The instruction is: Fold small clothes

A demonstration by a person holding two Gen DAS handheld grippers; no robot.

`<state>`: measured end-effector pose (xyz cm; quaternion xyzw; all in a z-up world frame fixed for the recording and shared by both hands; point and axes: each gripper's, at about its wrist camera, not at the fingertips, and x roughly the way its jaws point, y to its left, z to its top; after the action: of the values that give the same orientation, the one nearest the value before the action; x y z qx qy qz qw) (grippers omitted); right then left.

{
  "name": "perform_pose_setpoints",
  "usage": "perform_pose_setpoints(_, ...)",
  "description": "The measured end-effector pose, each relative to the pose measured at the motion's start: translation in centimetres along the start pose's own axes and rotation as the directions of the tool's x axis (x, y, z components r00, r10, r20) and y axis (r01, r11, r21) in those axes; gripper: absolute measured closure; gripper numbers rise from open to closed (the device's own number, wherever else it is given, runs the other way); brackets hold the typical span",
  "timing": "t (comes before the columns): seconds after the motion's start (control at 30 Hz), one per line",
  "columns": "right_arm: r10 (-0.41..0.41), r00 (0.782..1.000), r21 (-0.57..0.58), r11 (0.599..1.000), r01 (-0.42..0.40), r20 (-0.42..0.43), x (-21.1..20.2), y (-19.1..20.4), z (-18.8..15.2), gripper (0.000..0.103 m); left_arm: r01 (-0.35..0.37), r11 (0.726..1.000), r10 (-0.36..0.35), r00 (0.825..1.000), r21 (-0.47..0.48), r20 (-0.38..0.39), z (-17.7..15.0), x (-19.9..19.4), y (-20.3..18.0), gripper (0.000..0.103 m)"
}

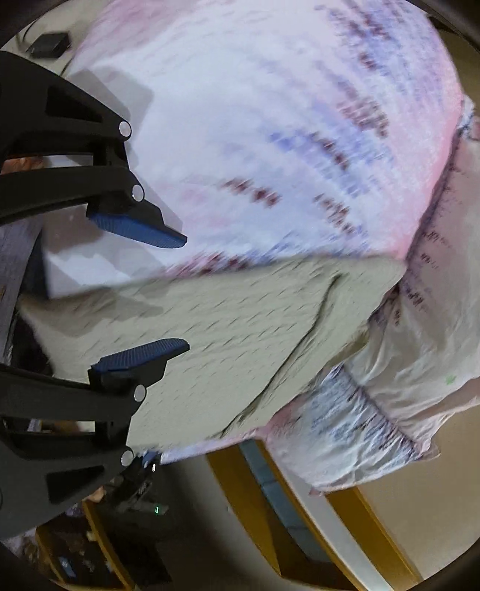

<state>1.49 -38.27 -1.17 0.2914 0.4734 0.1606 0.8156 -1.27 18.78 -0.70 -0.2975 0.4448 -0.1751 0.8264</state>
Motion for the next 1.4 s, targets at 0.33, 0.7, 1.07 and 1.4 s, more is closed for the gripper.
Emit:
perform_pose_setpoints(0.33, 0.209, 0.976, 0.043, 0.977, -0.207, -0.063, -0.7, -0.8, -4.8, 0.087, 0.113, 0.993, -0.115, 0.99, -0.025, -0.078, -4.8, 0.6, -2.1, 0.07)
perform_pose_setpoints(0.7, 0.212, 0.976, -0.017, 0.977, -0.213, -0.06, -0.8, 0.7, -5.6, 0.095, 0.111, 0.994, -0.109, 0.987, 0.012, -0.118, -4.5, 2.4, -4.0, 0.096)
perform_pose_setpoints(1.07, 0.145, 0.974, -0.218, 0.97, -0.106, 0.173, -4.0, 5.6, -2.2, 0.096, 0.035, 0.989, -0.044, 0.997, 0.143, 0.056, -0.4, 0.3, -5.6, 0.097)
perform_pose_setpoints(1.4, 0.027, 0.901, -0.326, 0.936, 0.129, 0.434, -3.7, 9.4, 2.6, 0.096, -0.014, 0.988, -0.023, 0.971, 0.154, 0.237, 6.6, -0.1, -6.7, 0.097)
